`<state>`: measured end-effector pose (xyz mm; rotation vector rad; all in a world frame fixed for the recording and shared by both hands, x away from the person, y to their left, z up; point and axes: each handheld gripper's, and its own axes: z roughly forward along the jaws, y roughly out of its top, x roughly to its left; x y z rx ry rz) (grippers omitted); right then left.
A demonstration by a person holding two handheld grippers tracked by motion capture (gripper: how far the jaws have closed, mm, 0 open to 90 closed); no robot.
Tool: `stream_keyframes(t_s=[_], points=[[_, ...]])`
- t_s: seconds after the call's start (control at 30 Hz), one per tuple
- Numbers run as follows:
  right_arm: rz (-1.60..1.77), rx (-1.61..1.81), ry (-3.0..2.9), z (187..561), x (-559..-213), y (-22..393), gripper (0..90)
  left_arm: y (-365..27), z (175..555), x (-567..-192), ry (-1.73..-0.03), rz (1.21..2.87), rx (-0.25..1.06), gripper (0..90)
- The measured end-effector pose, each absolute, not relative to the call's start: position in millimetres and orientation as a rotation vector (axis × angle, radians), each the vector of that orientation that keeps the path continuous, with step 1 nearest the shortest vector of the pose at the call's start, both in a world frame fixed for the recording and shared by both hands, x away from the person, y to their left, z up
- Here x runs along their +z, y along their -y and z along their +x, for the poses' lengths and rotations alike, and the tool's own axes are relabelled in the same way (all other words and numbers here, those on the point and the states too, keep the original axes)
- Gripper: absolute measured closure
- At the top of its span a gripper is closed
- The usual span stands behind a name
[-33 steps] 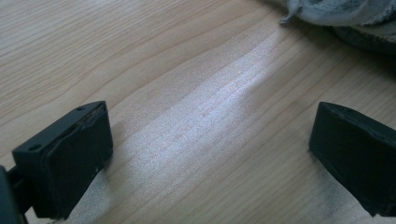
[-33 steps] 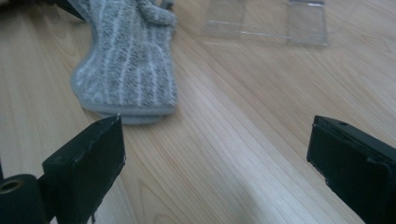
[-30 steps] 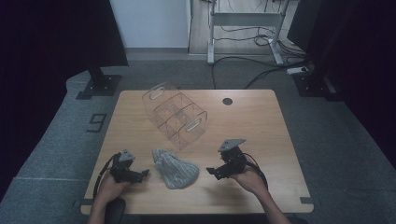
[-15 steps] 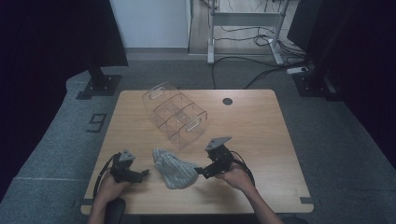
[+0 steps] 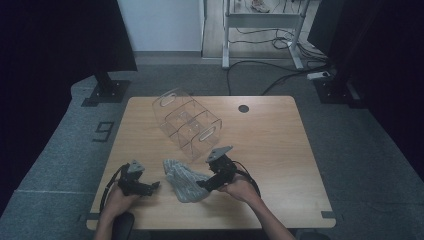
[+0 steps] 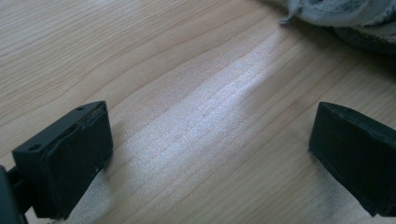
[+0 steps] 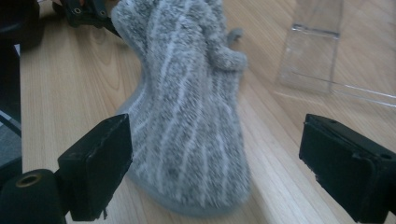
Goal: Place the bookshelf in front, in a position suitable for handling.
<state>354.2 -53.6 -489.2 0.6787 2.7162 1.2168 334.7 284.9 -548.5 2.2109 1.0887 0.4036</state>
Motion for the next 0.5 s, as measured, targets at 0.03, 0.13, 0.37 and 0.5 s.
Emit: stream_keyframes(t_s=[0.03, 0.13, 0.37, 0.5], points=[[0.675, 1.221, -2.723, 355, -490, 51, 9.0, -285, 335, -549, -1.089, 2.211, 0.403, 0.0], [0.666, 1.224, -2.730, 357, -492, 43, 9.9, -285, 335, -548, -1.089, 2.211, 0.402, 0.0], [0.650, 1.204, -2.765, 358, -500, 26, 12.2, -285, 335, -548, -1.088, 2.211, 0.402, 0.0], [0.638, 1.191, -2.779, 360, -505, 18, 13.1, -285, 335, -548, -1.088, 2.212, 0.402, 0.0]])
